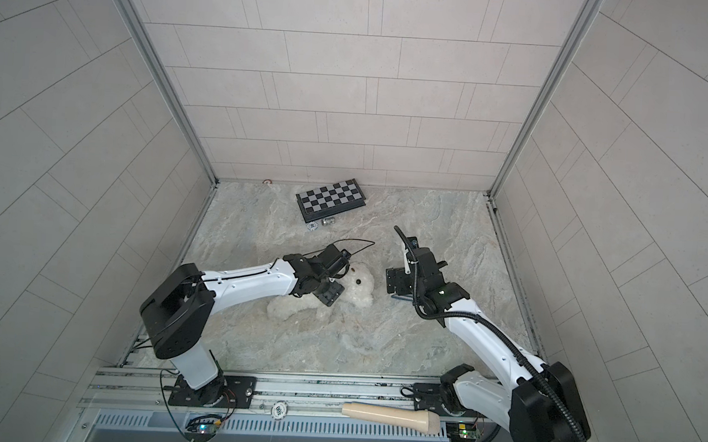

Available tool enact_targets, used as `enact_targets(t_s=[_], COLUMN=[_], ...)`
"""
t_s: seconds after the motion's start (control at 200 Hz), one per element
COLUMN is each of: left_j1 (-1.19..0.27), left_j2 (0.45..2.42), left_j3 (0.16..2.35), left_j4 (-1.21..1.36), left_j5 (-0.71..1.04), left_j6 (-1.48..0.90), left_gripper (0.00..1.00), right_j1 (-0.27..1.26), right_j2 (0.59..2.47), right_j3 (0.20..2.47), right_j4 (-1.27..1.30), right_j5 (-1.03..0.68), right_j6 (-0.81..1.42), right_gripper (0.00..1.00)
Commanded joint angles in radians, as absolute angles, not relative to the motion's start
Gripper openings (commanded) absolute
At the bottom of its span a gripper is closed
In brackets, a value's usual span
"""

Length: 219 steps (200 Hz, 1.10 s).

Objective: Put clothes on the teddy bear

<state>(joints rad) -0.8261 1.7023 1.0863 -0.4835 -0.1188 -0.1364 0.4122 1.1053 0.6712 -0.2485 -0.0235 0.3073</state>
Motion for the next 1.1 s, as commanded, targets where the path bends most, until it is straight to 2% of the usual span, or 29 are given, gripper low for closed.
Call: enact_targets(t_s=[0.0,0.185,0.39,0.631,0.811,0.951,1.091], left_j1=[-0.802,-0.78,-0.75,-0.75,-0.75,-0.75,-0.75], left_j2=[1.67,1.63,1.532,1.46,1.381,1.343,1.317], left_j3=[1.033,0.983,0.921,0.882,0.833,0.813,0.785], left_j4=[-0.497,-0.45,-0.367,-0.33,-0.278,-0.27,-0.256], left_j5=[-0.095,-0.087,-0.004,0.015,0.052,0.045,0.037], left_j6=[-0.203,-0.25,-0.289,-0.298,-0.319,-0.33,-0.353], left_gripper=[0.56,0.35,0.17,0.11,0.12,0.13,0.14], right_j1=[0.411,0.412,0.413,0.416,0.415,0.417,0.42], right_j2=[1.128,1.19,1.269,1.376,1.473,1.537,1.568], right_j3=[0.697,0.72,0.768,0.841,0.934,0.961,0.966], right_j4=[-0.272,-0.288,-0.317,-0.37,-0.501,-0.517,-0.517], right_j5=[-0.035,-0.059,-0.036,-0.019,0.0,0.0,0.003], right_j6=[0.302,0.301,0.268,0.251,0.235,0.232,0.236], right_gripper=[0.96,0.95,0.86,0.66,0.54,0.46,0.34])
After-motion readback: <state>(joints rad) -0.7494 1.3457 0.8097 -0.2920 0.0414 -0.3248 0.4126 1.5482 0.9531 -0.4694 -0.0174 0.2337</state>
